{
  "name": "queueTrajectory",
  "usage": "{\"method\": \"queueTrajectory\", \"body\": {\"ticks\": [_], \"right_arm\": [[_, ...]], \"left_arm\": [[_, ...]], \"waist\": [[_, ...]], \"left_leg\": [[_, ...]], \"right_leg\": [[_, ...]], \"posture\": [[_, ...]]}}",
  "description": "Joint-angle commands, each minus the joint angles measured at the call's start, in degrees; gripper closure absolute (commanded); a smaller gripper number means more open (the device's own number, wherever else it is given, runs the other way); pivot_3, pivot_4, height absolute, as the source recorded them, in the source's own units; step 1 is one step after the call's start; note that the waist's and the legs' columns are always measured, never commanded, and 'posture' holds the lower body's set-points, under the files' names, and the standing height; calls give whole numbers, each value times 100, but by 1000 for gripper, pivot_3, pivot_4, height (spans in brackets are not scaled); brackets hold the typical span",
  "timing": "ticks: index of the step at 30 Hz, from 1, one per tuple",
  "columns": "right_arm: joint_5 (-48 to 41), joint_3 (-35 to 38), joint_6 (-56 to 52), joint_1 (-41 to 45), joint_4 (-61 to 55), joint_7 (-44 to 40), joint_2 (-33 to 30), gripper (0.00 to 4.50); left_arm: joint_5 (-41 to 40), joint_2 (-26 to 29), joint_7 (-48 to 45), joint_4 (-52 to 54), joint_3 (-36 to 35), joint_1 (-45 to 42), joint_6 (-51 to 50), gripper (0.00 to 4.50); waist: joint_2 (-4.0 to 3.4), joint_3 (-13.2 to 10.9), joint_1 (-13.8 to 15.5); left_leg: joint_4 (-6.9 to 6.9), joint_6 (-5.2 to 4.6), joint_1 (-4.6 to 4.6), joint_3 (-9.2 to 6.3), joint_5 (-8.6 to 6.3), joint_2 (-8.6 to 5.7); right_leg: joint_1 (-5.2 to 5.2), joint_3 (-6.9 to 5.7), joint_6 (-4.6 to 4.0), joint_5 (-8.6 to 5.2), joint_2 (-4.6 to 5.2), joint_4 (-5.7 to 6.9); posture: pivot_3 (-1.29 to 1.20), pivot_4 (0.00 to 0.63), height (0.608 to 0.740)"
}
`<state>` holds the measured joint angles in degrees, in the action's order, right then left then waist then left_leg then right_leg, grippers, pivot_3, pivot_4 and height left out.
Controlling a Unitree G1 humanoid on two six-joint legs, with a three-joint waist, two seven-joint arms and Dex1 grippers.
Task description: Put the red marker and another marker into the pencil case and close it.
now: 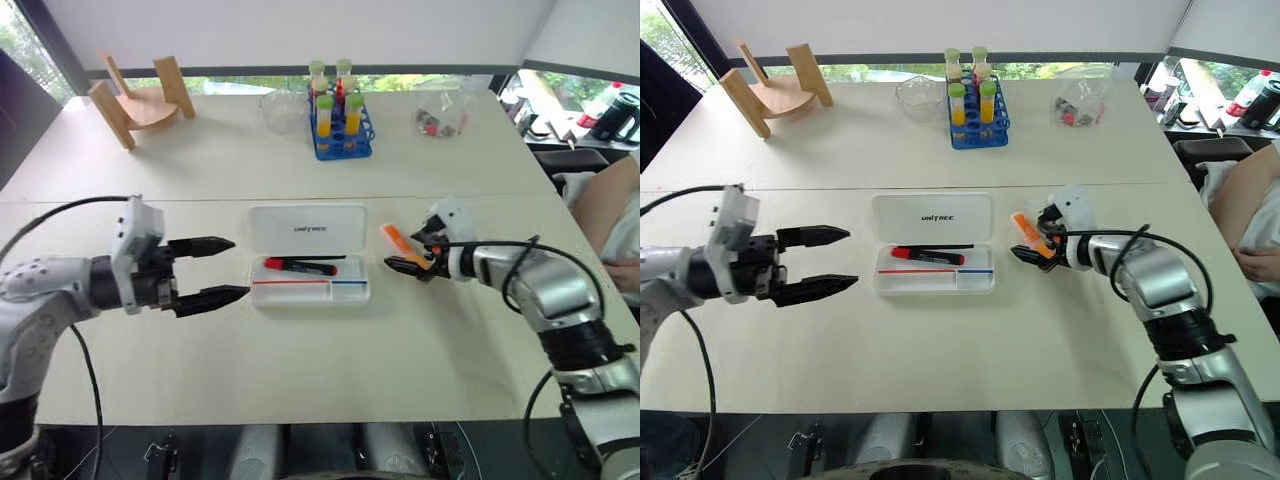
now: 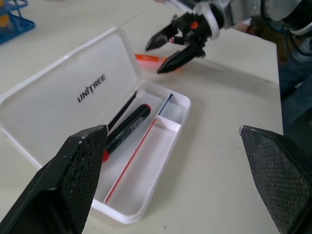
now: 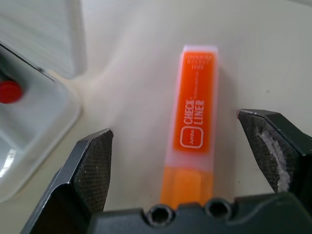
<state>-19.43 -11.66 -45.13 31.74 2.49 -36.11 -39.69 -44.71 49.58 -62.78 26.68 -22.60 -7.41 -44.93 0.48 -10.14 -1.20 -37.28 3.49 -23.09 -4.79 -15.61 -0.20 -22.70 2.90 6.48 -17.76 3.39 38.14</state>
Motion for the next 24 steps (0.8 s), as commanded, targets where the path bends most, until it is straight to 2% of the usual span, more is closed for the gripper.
{"method": "queueTrajectory", "body": {"ticks": [1,2,7,8,11,15,17,19,24], "right_arm": [[510,-310,338,158,460,-210,27,527],[540,-318,348,185,520,-278,48,807],[617,-168,340,374,606,-518,28,3397],[595,-90,294,416,540,-569,-25,3711],[374,195,271,518,-50,-1067,-452,3700],[-226,345,371,345,-1275,-2381,-1251,3700],[-544,317,553,261,-1833,-2981,-1420,3700],[-729,206,687,318,-2112,-3255,-1259,3700],[-286,-760,1030,845,-1826,-3093,17,3700]], "left_arm": [[-201,99,297,339,-453,141,-10,0],[-202,94,398,383,-497,172,3,0],[-369,121,635,521,-635,307,-30,0],[-399,143,645,528,-681,349,-31,0],[-563,297,561,542,-882,541,-118,0],[-738,523,324,468,-1138,901,-190,0],[-742,639,205,385,-1218,1004,-165,0],[-758,720,139,289,-1241,987,-144,0],[-797,878,53,143,-1173,826,-104,0]], "waist": [[3,2,0],[3,1,-1],[3,1,3],[3,1,4],[-4,-4,17],[-32,-21,17],[-29,-21,-6],[-27,-22,-42],[-26,-24,-158]], "left_leg": [[0,0,5,2,0,0],[1,0,15,4,0,1],[10,0,57,10,-1,1],[10,0,58,10,-1,1],[14,0,53,8,-1,1],[19,-1,37,4,-1,2],[25,-2,38,7,-2,4],[26,-3,46,8,-3,12],[23,-2,60,13,-2,13]], "right_leg": [[6,-1,0,0,-2,-1],[15,-1,-1,0,-4,-2],[52,0,-3,-1,-6,-2],[52,1,-3,-1,-6,-2],[45,1,-3,-1,-6,-3],[26,5,-2,-2,1,-9],[28,2,-5,-4,-8,-16],[34,2,-8,-5,-17,-15],[41,5,-13,-1,-17,-5]], "posture": [[0,150,740],[0,150,740],[0,150,740],[0,150,740],[0,150,740],[0,150,740],[0,150,740],[0,150,740],[0,150,740]]}}
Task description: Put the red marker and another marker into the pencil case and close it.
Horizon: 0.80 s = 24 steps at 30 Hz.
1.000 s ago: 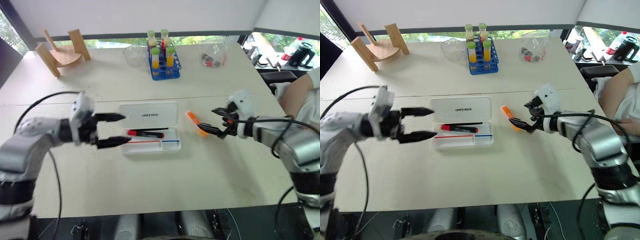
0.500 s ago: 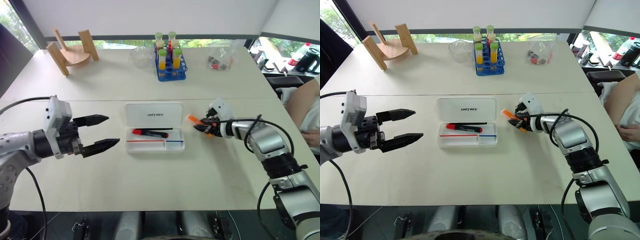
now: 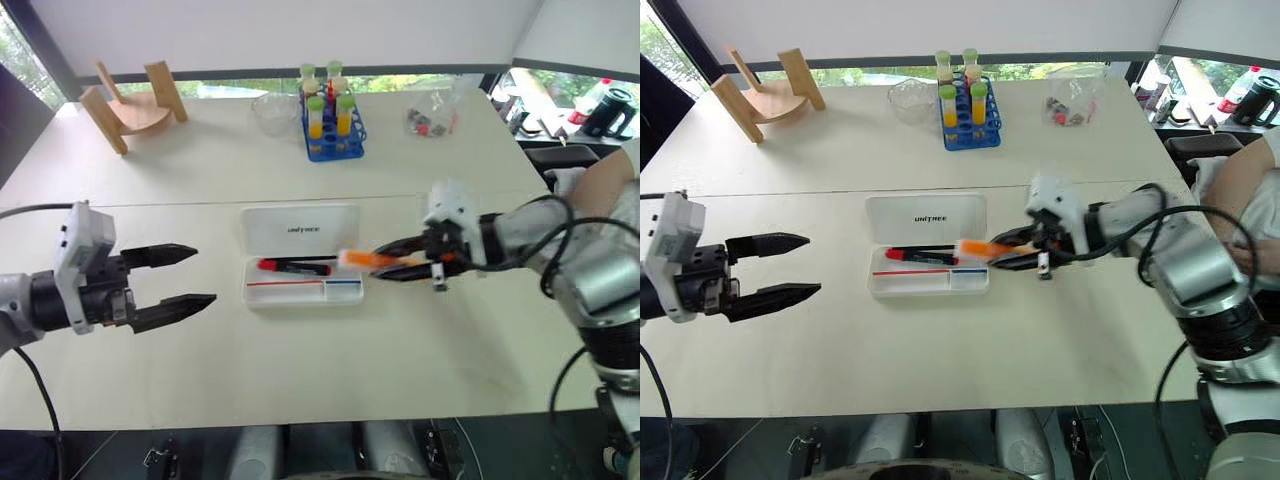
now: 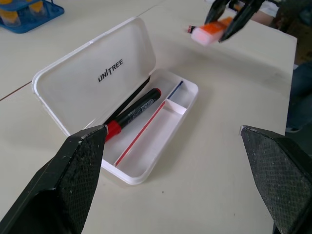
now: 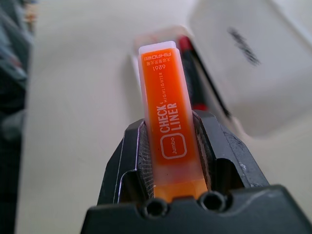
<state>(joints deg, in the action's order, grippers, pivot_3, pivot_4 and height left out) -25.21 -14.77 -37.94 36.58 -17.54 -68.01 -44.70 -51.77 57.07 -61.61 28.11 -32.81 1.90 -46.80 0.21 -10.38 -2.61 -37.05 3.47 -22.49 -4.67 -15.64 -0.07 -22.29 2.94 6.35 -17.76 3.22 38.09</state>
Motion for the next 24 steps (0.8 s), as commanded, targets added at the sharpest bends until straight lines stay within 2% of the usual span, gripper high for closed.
{"method": "queueTrajectory", "body": {"ticks": [1,4,8,17,24], "right_arm": [[436,-667,344,490,407,209,859,3700],[958,-1192,599,709,1046,408,1499,3700],[1430,-1543,854,918,1782,599,2068,3700],[1872,-1763,1095,1053,2462,508,2645,3700],[1987,-1634,1096,1087,2488,504,2719,155]], "left_arm": [[-110,137,-67,3,-150,-109,74,0],[-167,138,-61,67,-170,-82,39,0],[-398,116,21,179,-229,-73,-81,0],[-775,227,98,351,-370,17,-236,0],[-750,232,132,335,-320,-41,-215,0]], "waist": [[0,-1,-19],[2,0,-6],[5,0,29],[4,0,2],[4,0,3]], "left_leg": [[-1,0,3,-2,0,0],[3,1,2,-7,1,0],[4,6,-16,-18,3,-2],[4,8,-18,-15,4,-6],[3,8,-17,-14,4,-7]], "right_leg": [[1,0,0,1,0,3],[-4,-1,-2,1,-1,5],[-16,-3,-4,-1,6,2],[-25,-3,-2,0,9,4],[-24,-3,-2,0,9,4]], "posture": [[0,150,740],[0,150,740],[0,150,740],[0,150,740],[0,150,740]]}}
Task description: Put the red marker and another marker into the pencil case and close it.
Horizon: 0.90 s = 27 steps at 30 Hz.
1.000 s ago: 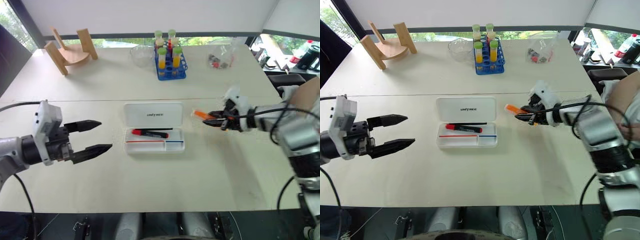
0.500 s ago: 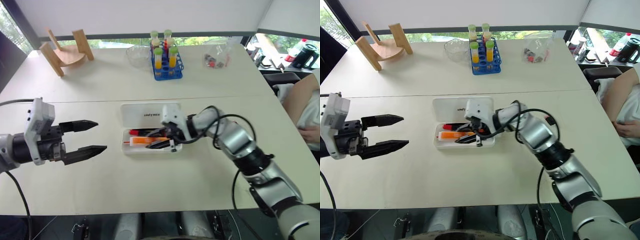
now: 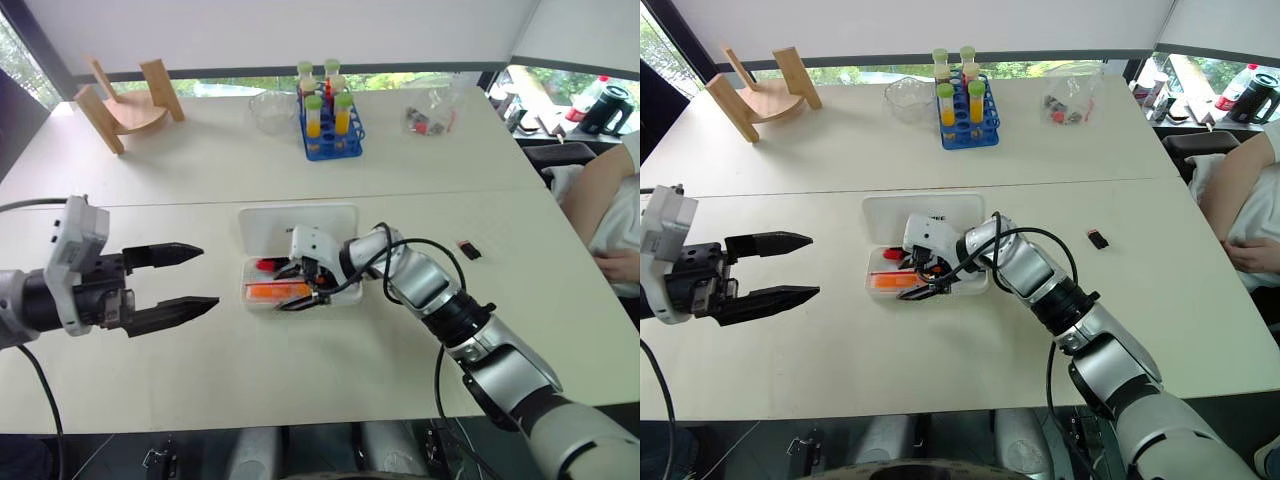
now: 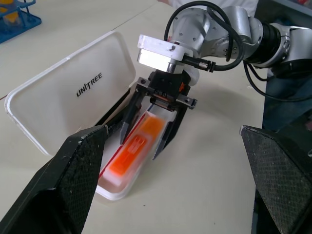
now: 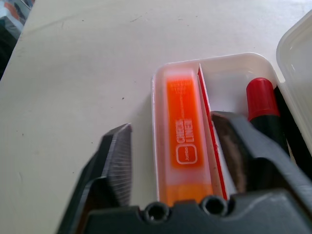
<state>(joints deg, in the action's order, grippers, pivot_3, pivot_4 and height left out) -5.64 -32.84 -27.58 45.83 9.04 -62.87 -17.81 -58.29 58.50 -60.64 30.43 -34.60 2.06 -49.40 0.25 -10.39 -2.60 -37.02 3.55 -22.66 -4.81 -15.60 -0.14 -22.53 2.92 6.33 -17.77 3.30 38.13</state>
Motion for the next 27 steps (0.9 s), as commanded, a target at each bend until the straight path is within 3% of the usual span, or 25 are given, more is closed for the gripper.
{"method": "queueTrajectory", "body": {"ticks": [1,4,6,8,10,14,18,26,27], "right_arm": [[29,204,47,168,-205,-14,9,66],[-176,796,-308,264,-665,94,-332,66],[-586,1976,-1149,293,-1173,365,-992,66],[-702,2697,-1646,102,-1401,665,-1519,66],[-494,3035,-1763,-337,-1564,893,-2151,66],[-230,3644,-1960,-1176,-1454,1521,-2755,66],[-247,3908,-1617,-1935,-928,1768,-2819,66],[-283,3971,-839,-2277,509,2036,-2556,66],[-265,3968,-745,-2283,640,2056,-2539,296]], "left_arm": [[-98,88,39,104,-136,-60,47,0],[-106,70,72,112,-97,-94,61,0],[-109,35,92,154,-46,-109,92,0],[-124,-1,99,199,-19,-95,110,0],[-90,-38,86,214,45,-82,166,0],[-47,-99,79,184,240,-149,279,0],[74,-164,106,84,579,-389,430,0],[300,-196,119,32,890,-530,662,0],[305,-202,134,35,881,-526,670,0]], "waist": [[0,0,3],[-3,-3,12],[-4,-6,50],[-2,-5,136],[8,1,182],[7,1,139],[-2,-4,117],[1,-3,-5],[3,-1,-6]], "left_leg": [[0,0,0,0,0,0],[-1,0,-2,0,0,0],[-2,1,-8,-3,0,-3],[-5,1,-23,-5,1,-10],[-3,1,-23,-3,0,-15],[6,-1,-23,14,-1,-8],[-1,-2,-22,32,-1,-8],[-3,-3,8,35,-1,-4],[-3,-3,16,35,-1,-1]], "right_leg": [[0,0,0,0,0,0],[-1,0,0,0,0,0],[-4,-2,0,0,6,0],[-10,-5,1,1,21,-1],[-6,-7,1,0,25,-10],[-8,-8,-2,-2,10,-19],[-14,5,-1,-1,9,-6],[14,8,0,-1,2,0],[22,8,0,-1,-1,-2]], "posture": [[0,150,740],[0,150,740],[0,150,740],[0,150,740],[0,150,740],[0,150,740],[0,150,740],[0,150,740],[0,150,740]]}}
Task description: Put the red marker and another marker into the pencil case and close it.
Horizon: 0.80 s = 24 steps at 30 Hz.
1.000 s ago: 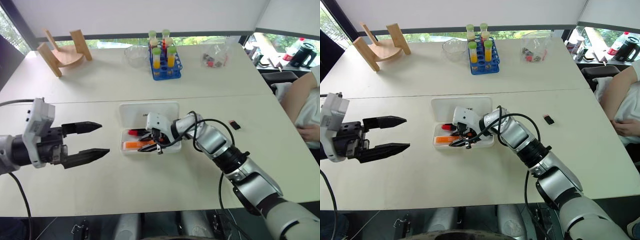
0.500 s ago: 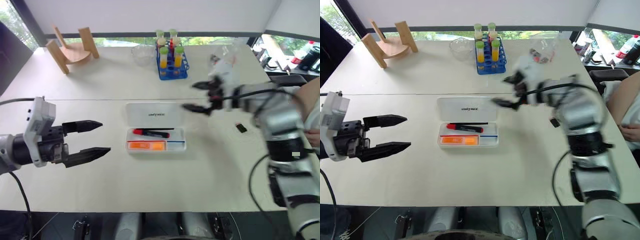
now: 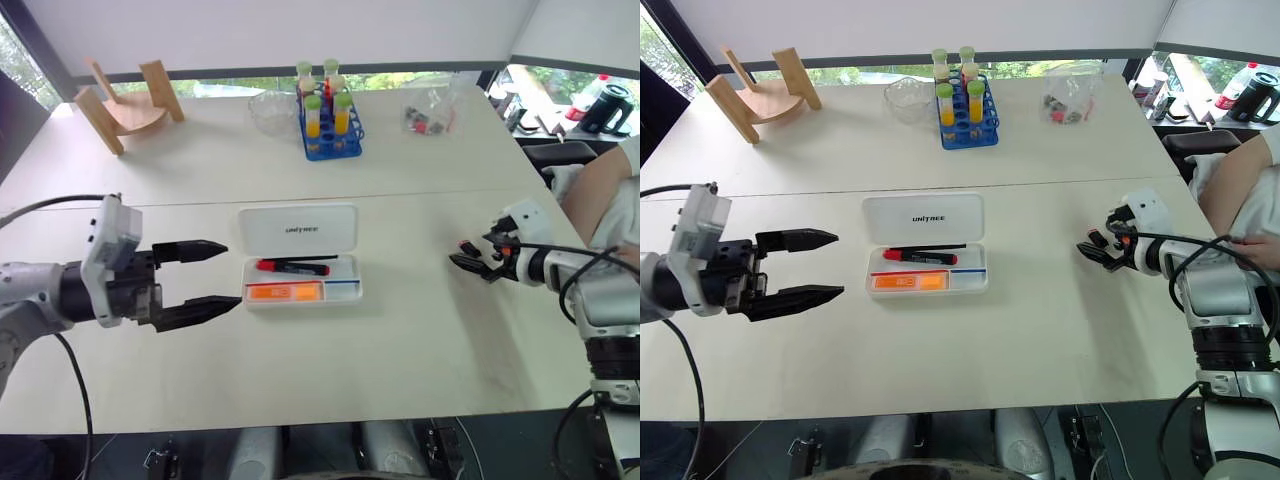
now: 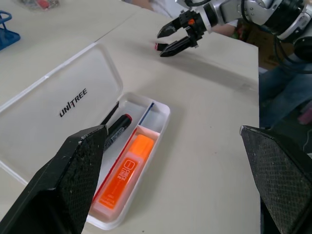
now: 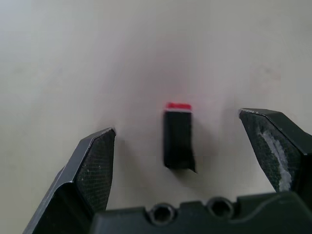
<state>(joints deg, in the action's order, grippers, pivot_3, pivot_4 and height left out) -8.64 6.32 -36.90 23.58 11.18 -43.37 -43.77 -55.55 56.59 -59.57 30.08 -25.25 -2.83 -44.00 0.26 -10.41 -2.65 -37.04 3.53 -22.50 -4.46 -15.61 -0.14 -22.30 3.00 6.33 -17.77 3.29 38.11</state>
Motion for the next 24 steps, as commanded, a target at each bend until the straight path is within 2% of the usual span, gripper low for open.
{"method": "queueTrajectory", "body": {"ticks": [1,3,9,10,14,17,20,24], "right_arm": [[-21,77,180,-63,529,90,89,559],[-20,42,302,-85,662,79,99,1275],[-313,140,14,-96,303,-67,64,4286],[-414,117,11,-152,-61,-268,-38,4446],[-1317,50,-489,-166,-1780,-1164,-285,4446],[-1711,-449,-683,131,-2681,-1660,-294,4446],[-1614,-1161,-406,428,-2877,-2030,-138,4446],[-1120,-1981,384,736,-2420,-2399,137,4446]], "left_arm": [[25,-18,47,74,-77,-26,129,0],[26,-28,97,78,-102,-12,144,0],[8,-20,140,71,-150,15,149,0],[10,-13,144,56,-152,3,147,0],[6,2,165,28,-131,-59,137,0],[9,7,172,-15,-65,-143,131,0],[24,-11,183,-42,20,-220,123,0],[64,-18,205,-80,123,-311,138,0]], "waist": [[3,2,5],[8,5,10],[17,10,41],[16,10,42],[-4,-2,29],[-14,-8,-28],[-12,-8,-25],[3,-18,46]], "left_leg": [[-1,0,6,0,0,0],[-5,0,13,-1,0,0],[-16,0,35,-12,0,-3],[-16,0,36,-13,0,-3],[1,0,24,-24,0,1],[5,0,5,-26,0,10],[4,0,6,-25,0,15],[1,0,2,-21,0,10]], "right_leg": [[7,0,0,0,0,0],[18,0,0,1,0,1],[58,-3,0,1,1,-9],[59,-4,0,1,1,-9],[40,-9,1,0,-6,-7],[1,0,1,0,-11,3],[5,-1,0,0,-21,1],[7,-5,0,0,-14,-3]], "posture": [[0,150,740],[0,150,740],[0,150,740],[0,150,740],[0,150,740],[0,150,740],[0,150,740],[0,150,740]]}}
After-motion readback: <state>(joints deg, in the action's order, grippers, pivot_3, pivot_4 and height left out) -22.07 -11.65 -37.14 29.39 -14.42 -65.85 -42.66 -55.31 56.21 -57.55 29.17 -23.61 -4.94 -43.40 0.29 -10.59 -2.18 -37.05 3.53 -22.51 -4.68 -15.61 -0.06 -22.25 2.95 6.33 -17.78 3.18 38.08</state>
